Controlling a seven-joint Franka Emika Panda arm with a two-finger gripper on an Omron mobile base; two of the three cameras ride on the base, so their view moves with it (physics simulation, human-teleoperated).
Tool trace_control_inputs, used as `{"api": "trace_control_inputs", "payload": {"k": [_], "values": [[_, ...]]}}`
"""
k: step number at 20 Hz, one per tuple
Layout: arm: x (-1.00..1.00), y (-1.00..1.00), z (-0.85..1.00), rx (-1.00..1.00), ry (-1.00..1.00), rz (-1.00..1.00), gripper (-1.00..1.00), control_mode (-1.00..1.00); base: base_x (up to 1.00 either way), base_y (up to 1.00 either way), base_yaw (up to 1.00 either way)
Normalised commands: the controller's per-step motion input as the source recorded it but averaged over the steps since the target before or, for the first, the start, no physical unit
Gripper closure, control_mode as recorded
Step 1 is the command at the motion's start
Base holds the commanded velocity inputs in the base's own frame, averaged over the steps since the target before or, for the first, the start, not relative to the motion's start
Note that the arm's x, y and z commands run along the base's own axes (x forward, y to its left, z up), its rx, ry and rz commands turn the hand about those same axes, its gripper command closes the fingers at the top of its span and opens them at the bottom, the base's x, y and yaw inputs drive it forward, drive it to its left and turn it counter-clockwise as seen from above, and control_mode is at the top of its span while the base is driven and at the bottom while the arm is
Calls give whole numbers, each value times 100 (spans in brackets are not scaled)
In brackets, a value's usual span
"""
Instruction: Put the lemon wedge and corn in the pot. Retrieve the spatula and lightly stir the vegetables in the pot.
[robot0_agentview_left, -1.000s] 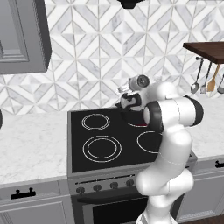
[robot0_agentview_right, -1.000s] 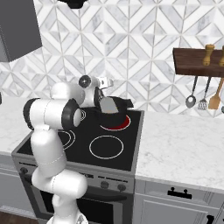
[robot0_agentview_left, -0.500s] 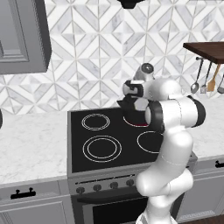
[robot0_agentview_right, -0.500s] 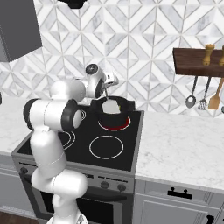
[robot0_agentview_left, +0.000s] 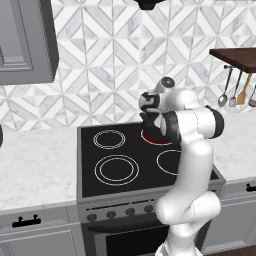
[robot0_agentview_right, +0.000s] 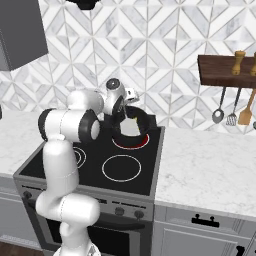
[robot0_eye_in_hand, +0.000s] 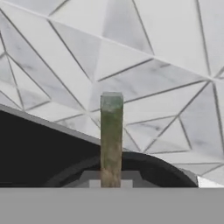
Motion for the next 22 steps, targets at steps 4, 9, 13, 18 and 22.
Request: {"api": "trace_control_inputs", "payload": {"k": [4,9,13,18,22], "values": [[11,0,-4,10,-32,5,100,-100,0,0,0],[0,-1,19,12,-44,5,100,-100,0,0,0],[0,-12,1,8,-38,3,100,-100,0,0,0],[7,-52,-6,3,-21,1,100,-100,0,0,0],[0,-97,-49,2,0,0,100,-100,0,0,0]]}}
